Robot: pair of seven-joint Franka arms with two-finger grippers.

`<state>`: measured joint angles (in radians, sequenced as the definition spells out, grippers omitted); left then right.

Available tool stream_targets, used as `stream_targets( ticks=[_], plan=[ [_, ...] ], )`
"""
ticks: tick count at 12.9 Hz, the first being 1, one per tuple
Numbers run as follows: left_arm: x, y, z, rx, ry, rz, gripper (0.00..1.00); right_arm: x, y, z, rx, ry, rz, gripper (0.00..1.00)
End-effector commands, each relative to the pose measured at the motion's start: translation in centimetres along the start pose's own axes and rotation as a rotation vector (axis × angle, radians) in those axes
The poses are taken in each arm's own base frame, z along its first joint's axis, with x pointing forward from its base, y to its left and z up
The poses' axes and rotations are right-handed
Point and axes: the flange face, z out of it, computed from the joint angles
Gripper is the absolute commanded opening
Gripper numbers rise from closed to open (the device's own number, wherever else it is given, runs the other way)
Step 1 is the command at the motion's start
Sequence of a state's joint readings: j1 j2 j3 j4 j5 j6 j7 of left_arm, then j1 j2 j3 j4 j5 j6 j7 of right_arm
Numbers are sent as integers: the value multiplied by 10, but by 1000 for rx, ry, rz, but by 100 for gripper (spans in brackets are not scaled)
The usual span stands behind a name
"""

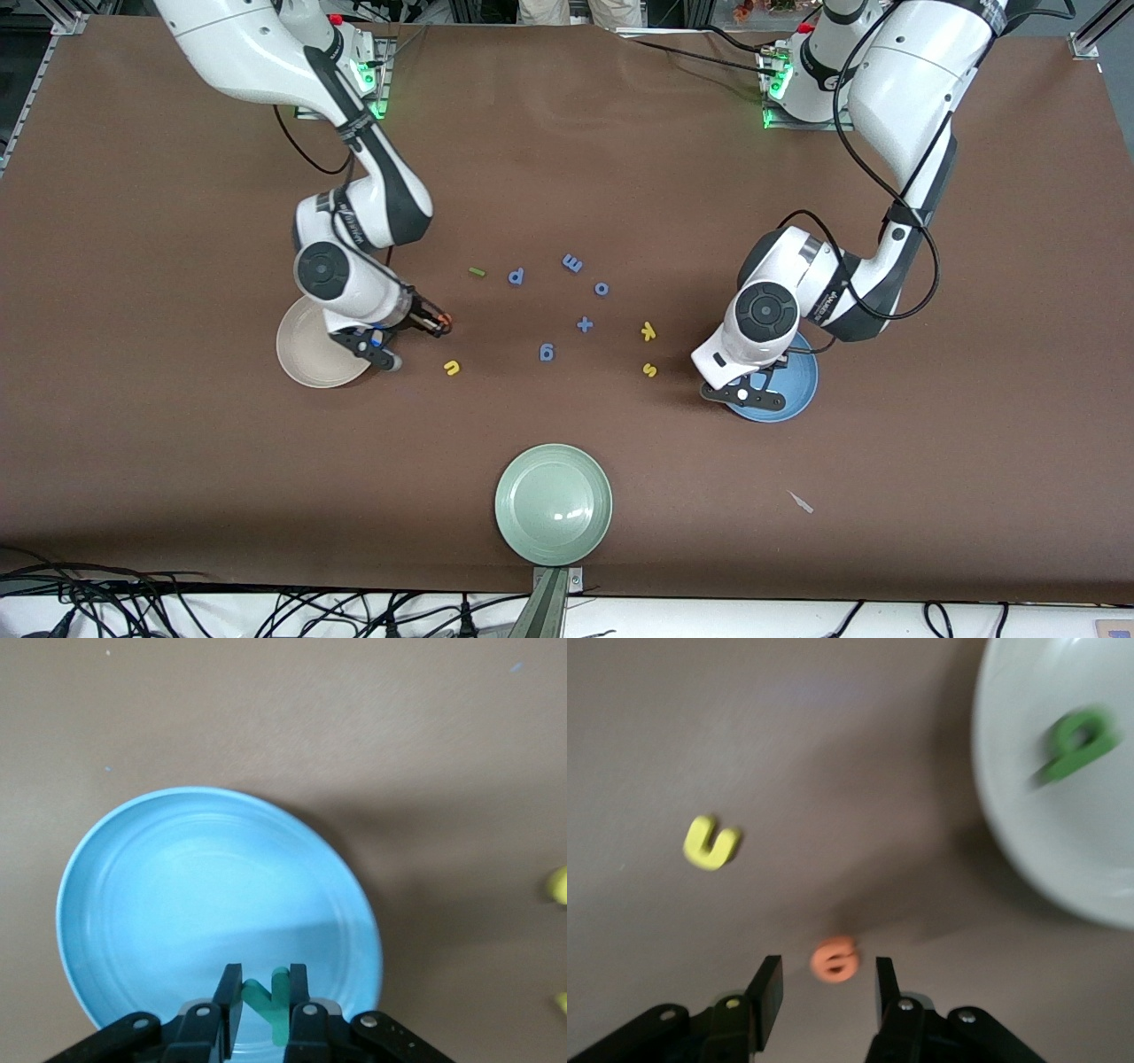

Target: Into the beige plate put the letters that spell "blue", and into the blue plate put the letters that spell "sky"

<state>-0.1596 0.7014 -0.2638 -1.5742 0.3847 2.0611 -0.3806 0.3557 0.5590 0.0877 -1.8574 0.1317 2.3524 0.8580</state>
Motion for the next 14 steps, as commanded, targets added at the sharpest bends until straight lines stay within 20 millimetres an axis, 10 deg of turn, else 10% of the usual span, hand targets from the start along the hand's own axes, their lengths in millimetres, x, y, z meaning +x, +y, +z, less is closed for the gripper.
stream_targets(
  ticks=[1,7,10,14],
  plan=[
    [-5,1,11,41,-4,34,100,-7,-13,16,10,11,30,50],
    [-24,83,-25,-99,-21,-255,100,-12,-5,28,-37,16,2,50],
    [-37,140,-16,-118,-19,-381,100,-13,-1,36,-68,34,-30,50],
    [-39,159,11,-151,-8,-407,99,-12,-1,38,-69,33,-27,48]
  ],
)
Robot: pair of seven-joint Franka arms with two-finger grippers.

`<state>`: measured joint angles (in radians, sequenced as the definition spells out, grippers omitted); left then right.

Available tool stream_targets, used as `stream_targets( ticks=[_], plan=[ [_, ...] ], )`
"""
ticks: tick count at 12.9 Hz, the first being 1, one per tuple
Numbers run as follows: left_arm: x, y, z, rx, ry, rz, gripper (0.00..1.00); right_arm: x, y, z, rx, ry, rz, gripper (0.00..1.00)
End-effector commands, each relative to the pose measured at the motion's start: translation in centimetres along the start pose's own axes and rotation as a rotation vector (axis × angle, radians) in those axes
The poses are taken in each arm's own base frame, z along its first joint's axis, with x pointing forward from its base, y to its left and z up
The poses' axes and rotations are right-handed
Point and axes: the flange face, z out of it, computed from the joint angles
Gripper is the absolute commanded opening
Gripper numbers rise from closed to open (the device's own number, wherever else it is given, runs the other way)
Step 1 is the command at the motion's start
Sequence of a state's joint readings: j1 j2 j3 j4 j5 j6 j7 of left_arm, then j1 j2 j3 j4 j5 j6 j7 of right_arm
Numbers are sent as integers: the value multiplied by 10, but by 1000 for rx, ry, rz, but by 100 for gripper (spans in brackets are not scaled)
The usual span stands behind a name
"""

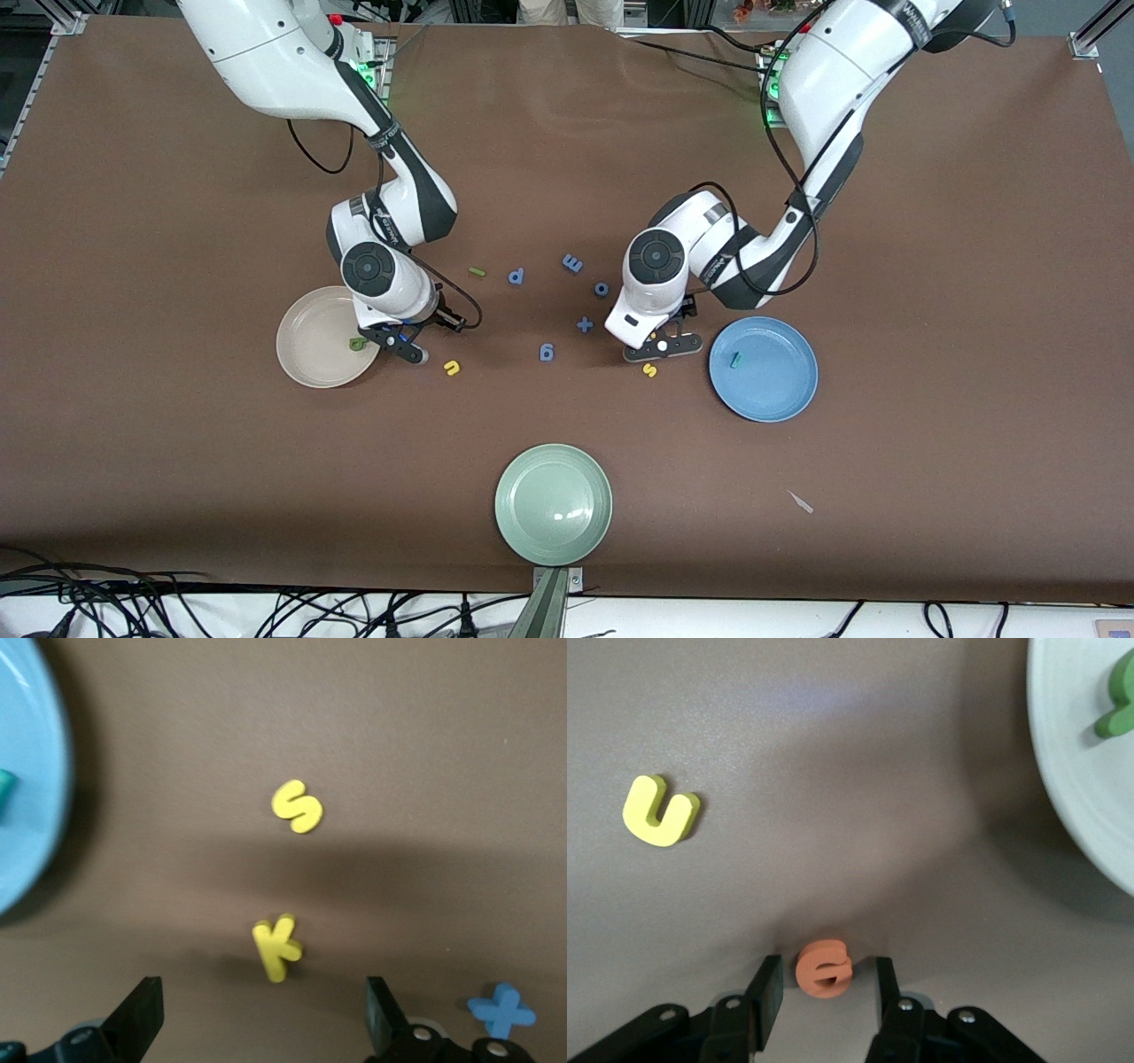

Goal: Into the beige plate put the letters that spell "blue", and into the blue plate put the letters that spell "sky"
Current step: 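Grasp the orange 6 with the right gripper while the left gripper grasps yellow k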

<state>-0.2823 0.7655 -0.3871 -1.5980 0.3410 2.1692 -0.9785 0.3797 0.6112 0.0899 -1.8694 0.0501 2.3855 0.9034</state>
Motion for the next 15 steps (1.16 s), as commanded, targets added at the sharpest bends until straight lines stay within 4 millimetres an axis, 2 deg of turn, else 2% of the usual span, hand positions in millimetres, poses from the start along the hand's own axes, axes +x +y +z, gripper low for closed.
stream_targets(
  ticks=[1,3,4,5,7,8,9,11,13,14,15],
  plan=[
    [4,-2,11,-11,-5,-20,94,0,1,3,-8,8,6,45],
    [4,-1,18,-21,0,-15,84,0,1,4,-9,7,5,30],
    [5,-2,22,-20,-3,-18,74,1,2,4,-11,9,1,22],
    [5,-2,24,-19,-6,-16,57,2,2,4,-12,11,0,16],
    [6,-3,24,-18,-5,-16,32,5,2,-5,-4,18,-12,13],
    [6,-4,24,-16,-4,-16,26,9,3,-16,0,25,-27,13],
    [6,-4,24,-16,-4,-15,24,17,10,-27,-14,16,-44,13],
    [9,-7,21,-13,-3,-15,12,37,27,-56,-24,13,-102,13],
    [16,-14,0,-1,6,-24,11,59,48,-76,-41,5,-151,13],
    [18,-19,-13,24,4,-27,12,76,68,-84,-56,9,-192,14],
    [24,-27,-31,26,16,-29,11,86,83,-84,-76,-2,-235,14]
  ],
)
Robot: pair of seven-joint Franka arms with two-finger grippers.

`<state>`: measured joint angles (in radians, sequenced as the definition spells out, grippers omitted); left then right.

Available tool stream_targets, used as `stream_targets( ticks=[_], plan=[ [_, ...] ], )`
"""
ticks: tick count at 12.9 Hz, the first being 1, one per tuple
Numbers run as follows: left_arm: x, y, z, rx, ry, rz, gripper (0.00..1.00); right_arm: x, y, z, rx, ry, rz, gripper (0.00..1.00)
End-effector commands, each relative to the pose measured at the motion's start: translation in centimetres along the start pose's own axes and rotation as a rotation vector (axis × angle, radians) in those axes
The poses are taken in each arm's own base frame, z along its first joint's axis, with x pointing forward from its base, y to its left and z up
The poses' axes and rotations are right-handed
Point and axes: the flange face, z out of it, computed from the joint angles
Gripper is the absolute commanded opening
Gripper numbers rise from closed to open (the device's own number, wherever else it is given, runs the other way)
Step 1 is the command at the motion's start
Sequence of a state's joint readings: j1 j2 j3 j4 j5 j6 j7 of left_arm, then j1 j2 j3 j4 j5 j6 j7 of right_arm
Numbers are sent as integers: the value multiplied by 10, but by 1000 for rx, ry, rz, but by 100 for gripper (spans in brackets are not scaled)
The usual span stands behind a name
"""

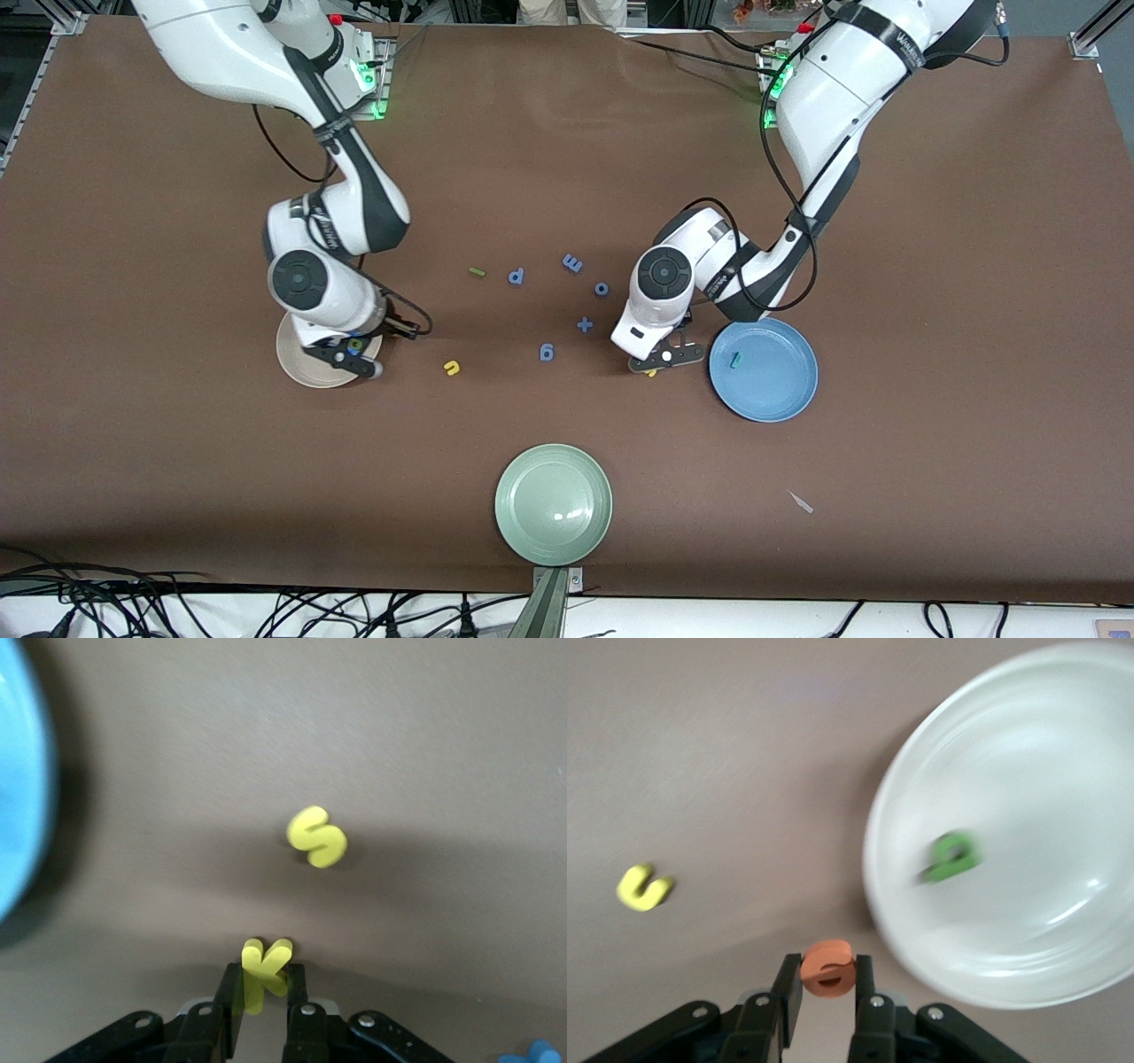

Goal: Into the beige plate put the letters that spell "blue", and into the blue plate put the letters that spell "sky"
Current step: 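Drop orange 6 in beige plate while the left gripper drops k in blue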

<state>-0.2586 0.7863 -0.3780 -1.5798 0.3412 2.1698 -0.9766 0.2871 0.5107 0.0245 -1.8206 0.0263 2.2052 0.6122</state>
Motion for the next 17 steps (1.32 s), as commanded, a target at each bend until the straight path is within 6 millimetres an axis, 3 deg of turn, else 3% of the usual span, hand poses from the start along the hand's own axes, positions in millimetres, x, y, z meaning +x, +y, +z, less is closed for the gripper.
stream_targets(
  ticks=[1,3,4,6,8,11,12,13,14,17],
  plan=[
    [15,-27,-53,36,24,27,12,15,41,-7,-44,-27,-87,17],
    [44,-70,-84,47,9,93,13,18,47,-6,-46,-36,-76,42],
    [49,-83,-93,65,0,148,13,18,47,-7,-44,-35,-68,54],
    [66,-116,-92,84,-32,217,13,20,46,-9,-33,-36,-58,57],
    [71,-138,-75,116,-77,272,13,21,41,-10,-20,-28,-31,57],
    [82,-176,-49,114,-130,339,16,23,-6,-10,3,-3,51,57],
    [84,-184,-42,107,-131,332,30,22,-24,-8,12,4,78,57],
    [83,-184,-40,105,-128,326,82,22,-37,-1,18,2,107,57],
    [84,-184,-42,103,-125,321,100,22,-55,4,27,3,121,57],
    [86,-167,-66,79,-90,327,100,23,-91,25,55,34,207,57]
  ],
)
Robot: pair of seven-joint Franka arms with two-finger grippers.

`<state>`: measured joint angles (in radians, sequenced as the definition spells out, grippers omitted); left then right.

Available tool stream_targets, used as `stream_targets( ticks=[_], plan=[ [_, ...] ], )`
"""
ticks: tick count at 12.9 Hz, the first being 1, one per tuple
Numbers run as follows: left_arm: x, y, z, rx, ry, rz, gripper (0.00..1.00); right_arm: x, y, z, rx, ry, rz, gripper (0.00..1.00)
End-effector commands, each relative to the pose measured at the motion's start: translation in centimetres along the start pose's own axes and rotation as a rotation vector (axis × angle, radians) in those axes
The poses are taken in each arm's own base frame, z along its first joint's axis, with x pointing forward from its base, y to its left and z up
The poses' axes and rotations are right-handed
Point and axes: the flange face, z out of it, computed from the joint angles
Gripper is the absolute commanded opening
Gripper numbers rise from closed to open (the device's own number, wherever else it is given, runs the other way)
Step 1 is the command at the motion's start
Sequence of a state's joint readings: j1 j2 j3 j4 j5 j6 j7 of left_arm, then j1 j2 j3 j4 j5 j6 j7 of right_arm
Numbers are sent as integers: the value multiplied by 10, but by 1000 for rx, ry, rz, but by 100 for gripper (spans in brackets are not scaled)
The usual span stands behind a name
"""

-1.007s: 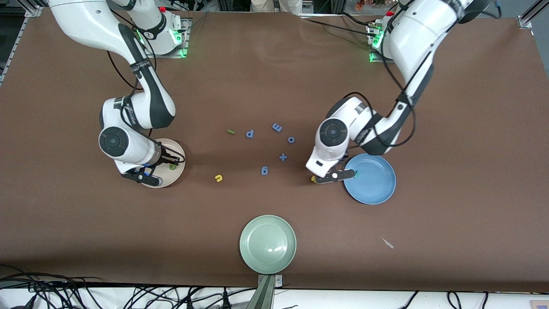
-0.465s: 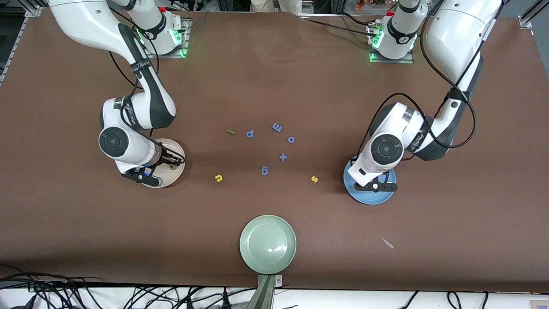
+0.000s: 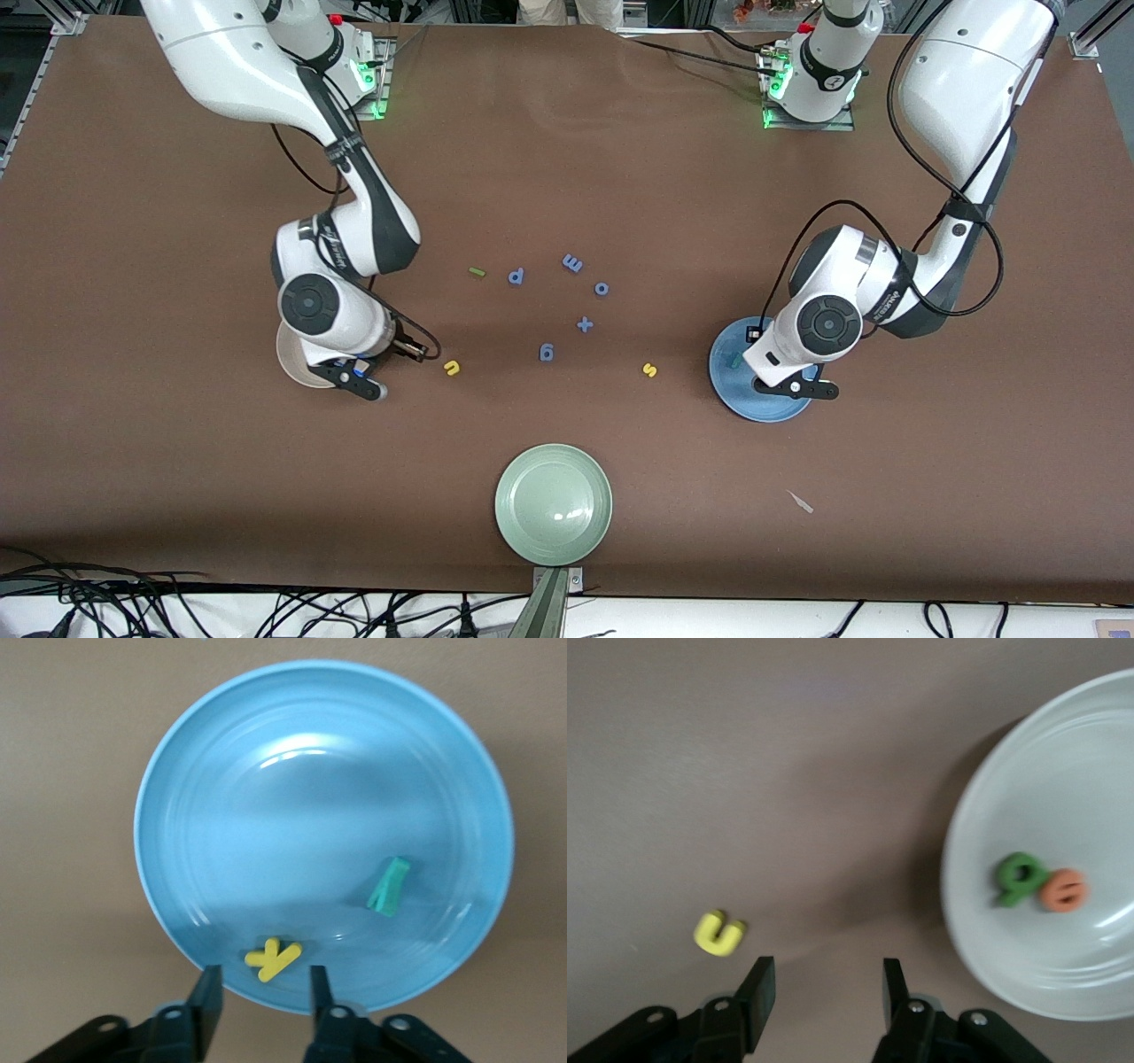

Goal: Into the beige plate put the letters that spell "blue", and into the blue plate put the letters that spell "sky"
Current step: 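Drop orange 6 in beige plate while the left gripper drops k in blue, then place yellow u in beige plate while the left gripper grasps yellow s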

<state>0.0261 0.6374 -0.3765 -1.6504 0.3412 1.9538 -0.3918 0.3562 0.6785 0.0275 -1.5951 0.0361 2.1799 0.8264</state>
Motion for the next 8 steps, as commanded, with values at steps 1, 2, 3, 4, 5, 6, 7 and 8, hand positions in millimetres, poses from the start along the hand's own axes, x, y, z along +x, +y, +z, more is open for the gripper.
stream_targets(
  ticks=[1,2,3,4,5,6,7,8],
  plan=[
    [1,30,-42,-30,69,46,100,4,-30,13,58,33,84,57],
    [4,50,-49,-39,89,70,100,1,-34,17,66,38,99,57],
    [7,75,-50,-47,102,99,100,-2,-38,20,70,33,111,57],
    [11,98,-50,-57,114,123,100,-3,-42,23,77,37,120,57],
    [14,116,-48,-68,123,112,100,-4,-46,24,89,44,131,57],
    [16,135,-47,-88,142,58,100,-7,-49,31,88,44,130,57],
    [16,147,-43,-98,150,-24,100,-8,-49,35,85,41,135,57],
    [18,156,-35,-119,160,-96,100,-9,-49,42,77,36,139,57]
  ],
)
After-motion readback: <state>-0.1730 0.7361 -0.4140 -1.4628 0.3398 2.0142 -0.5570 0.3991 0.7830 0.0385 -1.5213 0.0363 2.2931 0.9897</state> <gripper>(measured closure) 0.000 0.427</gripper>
